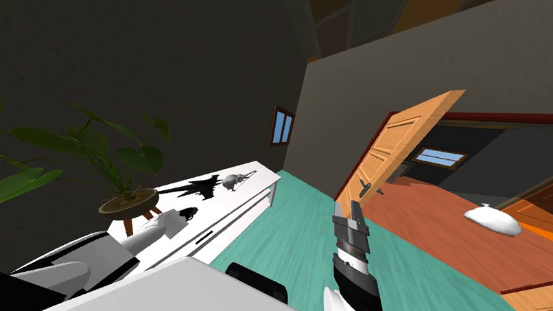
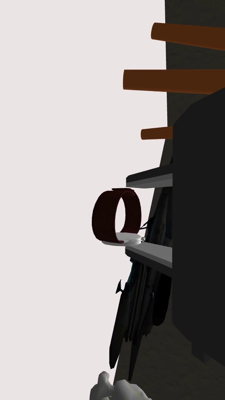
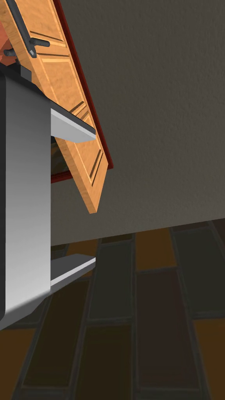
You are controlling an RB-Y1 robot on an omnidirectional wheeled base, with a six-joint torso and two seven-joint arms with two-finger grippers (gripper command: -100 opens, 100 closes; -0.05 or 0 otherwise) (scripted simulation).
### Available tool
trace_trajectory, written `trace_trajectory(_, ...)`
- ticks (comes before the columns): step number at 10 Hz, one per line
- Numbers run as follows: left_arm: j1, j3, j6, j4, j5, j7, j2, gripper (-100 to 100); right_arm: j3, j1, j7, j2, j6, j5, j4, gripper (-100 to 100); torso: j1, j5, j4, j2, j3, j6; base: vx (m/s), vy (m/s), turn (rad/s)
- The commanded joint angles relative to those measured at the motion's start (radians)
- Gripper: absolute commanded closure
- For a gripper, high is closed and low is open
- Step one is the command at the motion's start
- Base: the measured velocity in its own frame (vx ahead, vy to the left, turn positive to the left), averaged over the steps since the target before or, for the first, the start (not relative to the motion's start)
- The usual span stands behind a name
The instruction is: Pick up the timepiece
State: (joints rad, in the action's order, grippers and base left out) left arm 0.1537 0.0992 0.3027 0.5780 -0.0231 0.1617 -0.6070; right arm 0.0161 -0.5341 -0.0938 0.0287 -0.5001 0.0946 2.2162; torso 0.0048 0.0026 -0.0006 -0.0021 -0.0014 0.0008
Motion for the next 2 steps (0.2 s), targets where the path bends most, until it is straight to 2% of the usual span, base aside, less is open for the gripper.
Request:
trace_trajectory(1,0.000,0.000,0.000,0.000,0.000,0.000,0.000,100,0.000,0.000,0.000,0.000,0.000,0.000,0.000,0,0.000,0.000,0.000,0.000,0.000,0.000,0.000,0.000,0.000)
trace_trajectory(2,-0.001,0.000,0.003,0.005,0.001,0.000,-0.001,0,0.000,0.000,0.000,0.000,0.000,0.000,0.000,0,0.000,0.000,0.000,0.000,0.000,0.000,0.000,0.000,0.000)
